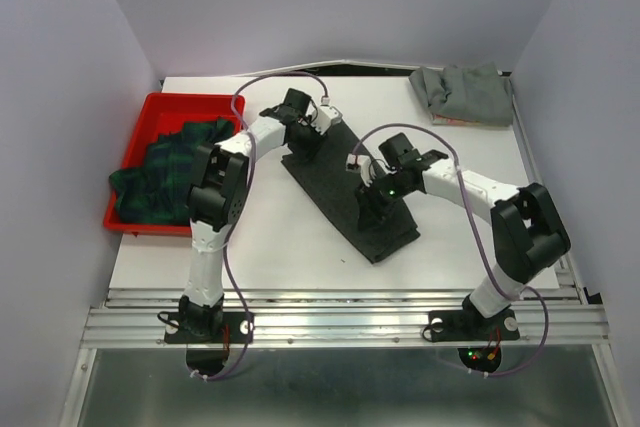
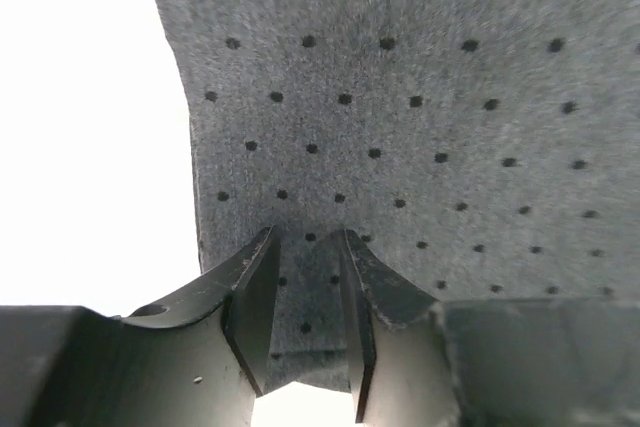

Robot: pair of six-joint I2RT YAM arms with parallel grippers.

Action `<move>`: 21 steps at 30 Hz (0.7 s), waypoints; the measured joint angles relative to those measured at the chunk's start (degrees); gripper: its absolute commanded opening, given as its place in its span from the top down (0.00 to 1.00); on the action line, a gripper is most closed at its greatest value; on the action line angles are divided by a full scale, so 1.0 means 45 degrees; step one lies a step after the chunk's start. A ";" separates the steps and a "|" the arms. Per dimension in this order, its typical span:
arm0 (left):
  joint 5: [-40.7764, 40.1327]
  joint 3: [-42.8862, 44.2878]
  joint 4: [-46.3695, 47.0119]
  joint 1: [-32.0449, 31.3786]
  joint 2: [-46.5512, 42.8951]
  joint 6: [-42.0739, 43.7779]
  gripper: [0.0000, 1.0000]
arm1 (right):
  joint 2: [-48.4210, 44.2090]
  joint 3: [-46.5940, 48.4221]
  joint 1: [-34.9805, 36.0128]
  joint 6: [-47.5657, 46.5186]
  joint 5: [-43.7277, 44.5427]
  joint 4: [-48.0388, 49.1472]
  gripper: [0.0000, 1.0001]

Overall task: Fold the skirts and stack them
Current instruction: Fold the skirt

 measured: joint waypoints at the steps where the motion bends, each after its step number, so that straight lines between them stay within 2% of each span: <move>1: 0.0131 0.0078 -0.0097 0.0049 -0.0029 -0.0117 0.58 | -0.0024 0.0277 -0.0034 0.0199 -0.0087 0.0005 0.49; 5: 0.1122 -0.0228 -0.0199 0.0529 -0.1015 -0.0748 0.56 | -0.0486 0.1608 -0.0801 0.0957 -0.0495 0.0102 0.49; 9: 0.2652 -0.2234 0.0423 0.0976 -0.3609 -0.1729 0.56 | -0.0505 0.2069 -0.1923 0.1248 -0.0913 0.0296 0.50; 13: 0.4663 -0.4274 0.1802 0.0952 -0.5799 -0.3293 0.55 | 0.0505 0.2079 -0.2953 0.1447 -0.1467 0.0389 0.51; 16: 0.5688 -0.5202 0.2759 0.0821 -0.5595 -0.4269 0.56 | 0.1734 0.2079 -0.3453 0.1535 -0.1787 0.0534 0.53; 21: 0.6047 -0.5221 0.3065 0.0928 -0.2934 -0.5013 0.57 | 0.3007 0.1763 -0.4138 0.1637 -0.2157 0.0588 0.55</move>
